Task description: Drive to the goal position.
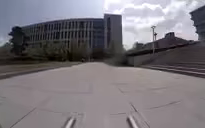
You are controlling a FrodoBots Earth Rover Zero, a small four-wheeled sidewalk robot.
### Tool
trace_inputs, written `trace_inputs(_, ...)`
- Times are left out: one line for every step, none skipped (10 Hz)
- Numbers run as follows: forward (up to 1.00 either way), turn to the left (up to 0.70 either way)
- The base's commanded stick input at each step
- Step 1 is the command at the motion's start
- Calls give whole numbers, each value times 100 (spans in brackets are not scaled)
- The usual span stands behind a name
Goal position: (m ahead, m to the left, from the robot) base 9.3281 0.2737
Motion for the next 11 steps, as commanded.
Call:
trace_inputs(100,27)
trace_inputs(100,26)
trace_inputs(100,8)
trace_inputs(100,0)
trace_inputs(100,0)
trace_inputs(100,0)
trace_inputs(100,0)
trace_inputs(100,0)
trace_inputs(100,0)
trace_inputs(100,0)
trace_inputs(100,0)
